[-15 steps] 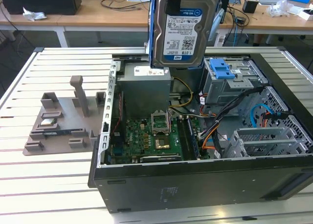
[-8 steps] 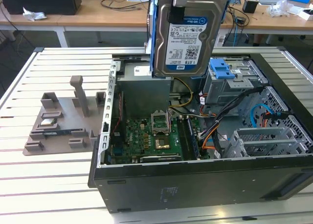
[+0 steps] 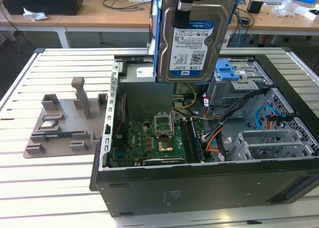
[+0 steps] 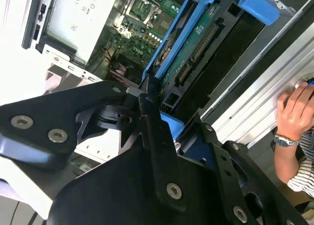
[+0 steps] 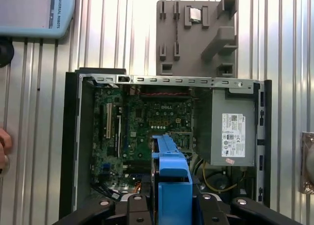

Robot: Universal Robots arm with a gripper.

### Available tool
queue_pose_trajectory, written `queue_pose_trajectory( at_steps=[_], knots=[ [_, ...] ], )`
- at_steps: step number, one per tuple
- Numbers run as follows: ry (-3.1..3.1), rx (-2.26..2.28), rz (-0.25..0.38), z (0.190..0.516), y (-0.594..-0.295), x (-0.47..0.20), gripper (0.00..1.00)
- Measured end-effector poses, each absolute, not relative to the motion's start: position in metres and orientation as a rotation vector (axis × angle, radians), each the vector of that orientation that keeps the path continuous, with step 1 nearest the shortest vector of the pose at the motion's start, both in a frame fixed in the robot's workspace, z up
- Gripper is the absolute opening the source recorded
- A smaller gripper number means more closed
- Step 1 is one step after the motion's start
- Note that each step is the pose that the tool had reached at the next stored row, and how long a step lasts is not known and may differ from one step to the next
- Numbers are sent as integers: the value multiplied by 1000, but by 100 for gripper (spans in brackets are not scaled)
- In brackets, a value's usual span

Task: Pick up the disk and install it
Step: 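Pick up the disk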

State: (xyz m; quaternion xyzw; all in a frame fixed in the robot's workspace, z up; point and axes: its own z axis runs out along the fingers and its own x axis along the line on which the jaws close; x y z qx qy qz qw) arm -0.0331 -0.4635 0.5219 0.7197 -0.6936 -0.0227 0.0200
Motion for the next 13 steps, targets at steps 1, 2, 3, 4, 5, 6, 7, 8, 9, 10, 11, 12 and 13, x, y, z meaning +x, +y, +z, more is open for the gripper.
queue_pose_trajectory(
  at_steps=[1, 2, 3, 4, 5, 6, 7, 8, 9, 10, 11, 12, 13],
  knots=[
    [-2152, 2233, -70, 522, -465, -33, 37],
    [-2152, 2233, -71, 522, -467, -33, 37],
    [-2152, 2233, -70, 522, -469, -33, 37],
    [-2152, 2233, -71, 522, -471, -33, 37],
    [-2152, 2233, -70, 522, -472, -33, 37],
    [-2152, 2233, -70, 522, -473, -33, 37],
    [-2152, 2233, -70, 522, -474, -33, 37],
    [-2152, 2233, -71, 522, -475, -33, 37],
    [-2152, 2233, -71, 522, -476, -33, 37],
    [-2152, 2233, -70, 522, -477, -33, 37],
    [-2152, 2233, -71, 522, -478, -33, 37],
    [-2152, 2233, -71, 522, -480, -33, 37],
    [-2152, 2233, -71, 522, -482, -33, 37]
  ],
)
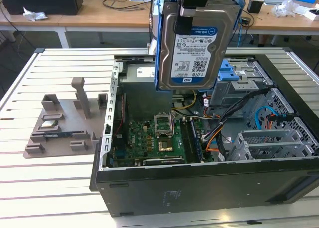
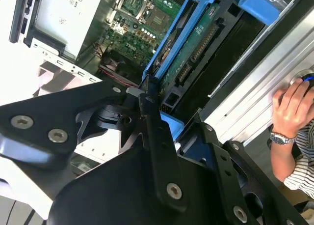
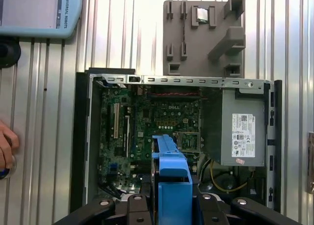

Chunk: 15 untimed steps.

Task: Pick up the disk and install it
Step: 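Pick up the disk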

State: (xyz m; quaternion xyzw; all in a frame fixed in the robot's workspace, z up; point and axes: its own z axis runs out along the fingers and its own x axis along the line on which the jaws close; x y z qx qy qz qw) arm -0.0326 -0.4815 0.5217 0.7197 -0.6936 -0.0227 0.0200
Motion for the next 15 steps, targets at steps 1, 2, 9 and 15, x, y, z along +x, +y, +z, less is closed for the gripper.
queue_pose_trajectory(
  at_steps=[1, 2, 9, 15],
  knots=[
    [-2152, 2233, -70, 522, -482, -33, 37],
    [-2152, 2233, -71, 522, -483, -33, 37],
    [-2152, 2233, -71, 519, -500, -31, 37],
    [-2177, 2238, -105, 517, -502, -26, 37]
  ],
)
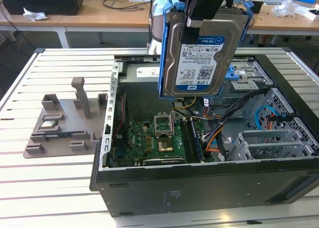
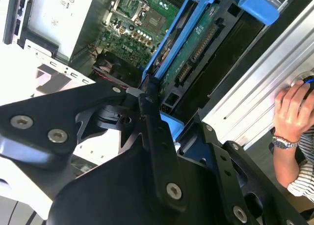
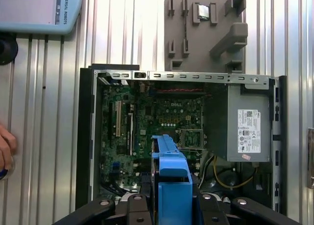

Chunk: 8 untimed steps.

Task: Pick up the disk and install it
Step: 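Pick up the disk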

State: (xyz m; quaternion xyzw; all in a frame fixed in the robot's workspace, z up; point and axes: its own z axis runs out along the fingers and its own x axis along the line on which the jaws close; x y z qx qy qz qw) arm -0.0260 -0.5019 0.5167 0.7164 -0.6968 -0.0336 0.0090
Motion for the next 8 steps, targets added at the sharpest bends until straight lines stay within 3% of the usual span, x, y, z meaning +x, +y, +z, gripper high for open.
queue_pose_trajectory(
  at_steps=[8],
  knots=[
    [-2176, 2238, -105, 517, -502, -21, 37]
  ],
)
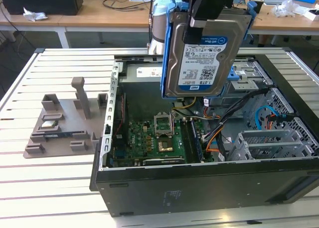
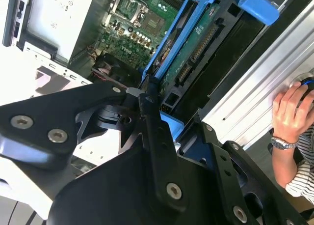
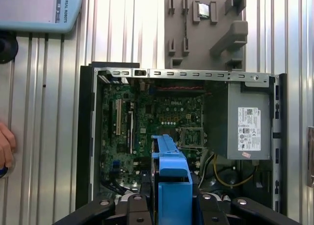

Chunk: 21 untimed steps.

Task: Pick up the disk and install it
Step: 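Pick up the disk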

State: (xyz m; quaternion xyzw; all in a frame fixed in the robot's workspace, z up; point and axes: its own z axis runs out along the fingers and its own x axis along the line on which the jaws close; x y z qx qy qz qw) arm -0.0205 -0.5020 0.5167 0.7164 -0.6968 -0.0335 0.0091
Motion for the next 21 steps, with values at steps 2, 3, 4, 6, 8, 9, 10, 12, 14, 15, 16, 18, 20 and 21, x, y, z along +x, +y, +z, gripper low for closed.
queue_pose_trajectory(
  at_steps=[2, 3, 4, 6, 8, 9, 10, 12, 14, 15, 16, 18, 20, 21],
  knots=[
    [-2177, 2238, -105, 517, -502, -15, 37],
    [-2177, 2238, -105, 517, -502, -14, 37],
    [-2177, 2238, -105, 517, -502, -11, 37],
    [-2176, 2238, -105, 516, -502, -5, 37],
    [-2177, 2238, -105, 516, -502, 3, 37],
    [-2176, 2238, -105, 516, -502, 6, 37],
    [-2176, 2238, -105, 516, -502, 11, 37],
    [-2176, 2237, -105, 516, -502, 16, 37],
    [-2176, 2238, -105, 516, -502, 20, 37],
    [-2176, 2238, -105, 516, -502, 24, 37],
    [-2176, 2238, -105, 516, -502, 27, 37],
    [-2176, 2238, -105, 516, -502, 37, 37],
    [-2176, 2237, -105, 516, -502, 48, 37],
    [-2176, 2237, -105, 516, -502, 52, 37]
  ],
)
